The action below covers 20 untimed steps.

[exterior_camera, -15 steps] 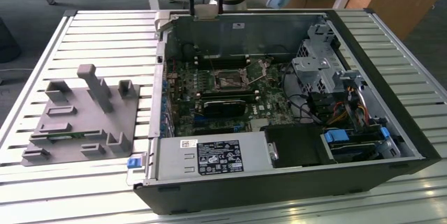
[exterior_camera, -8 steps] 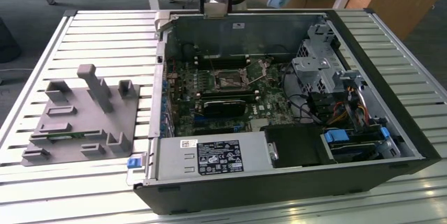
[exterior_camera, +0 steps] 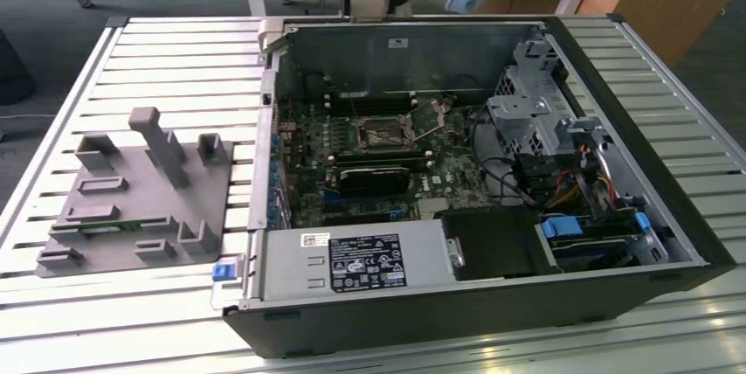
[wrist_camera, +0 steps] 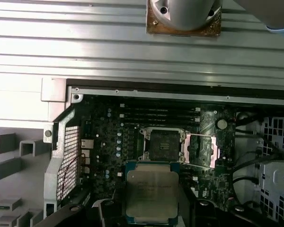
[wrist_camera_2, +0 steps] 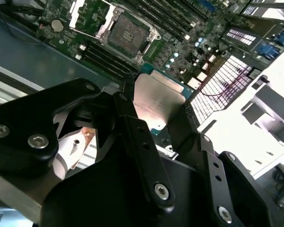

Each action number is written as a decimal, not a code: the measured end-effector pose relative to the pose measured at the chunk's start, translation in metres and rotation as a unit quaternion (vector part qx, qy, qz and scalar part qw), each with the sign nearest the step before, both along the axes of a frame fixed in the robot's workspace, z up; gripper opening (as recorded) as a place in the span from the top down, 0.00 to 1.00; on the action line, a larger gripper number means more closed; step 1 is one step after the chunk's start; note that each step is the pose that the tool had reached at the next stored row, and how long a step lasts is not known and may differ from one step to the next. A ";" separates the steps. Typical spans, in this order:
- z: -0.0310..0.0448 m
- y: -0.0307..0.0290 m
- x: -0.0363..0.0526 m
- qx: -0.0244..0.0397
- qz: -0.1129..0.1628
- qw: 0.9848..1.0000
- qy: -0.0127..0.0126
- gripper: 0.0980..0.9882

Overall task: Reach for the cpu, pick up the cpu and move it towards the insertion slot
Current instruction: 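Pick up the cpu and move it towards the insertion slot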

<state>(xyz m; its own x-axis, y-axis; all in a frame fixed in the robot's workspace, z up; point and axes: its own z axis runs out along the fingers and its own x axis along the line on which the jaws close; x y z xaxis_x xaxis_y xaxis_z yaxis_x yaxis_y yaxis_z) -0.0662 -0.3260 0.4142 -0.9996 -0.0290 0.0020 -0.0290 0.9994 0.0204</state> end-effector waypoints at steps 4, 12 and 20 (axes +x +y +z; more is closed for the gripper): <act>-0.0002 0.0034 0.0080 0.000 -0.001 1.000 0.000 0.52; -0.0002 0.0065 0.0242 0.000 -0.002 1.000 -0.001 0.52; -0.0002 0.0084 0.0406 0.000 -0.004 1.000 -0.002 0.52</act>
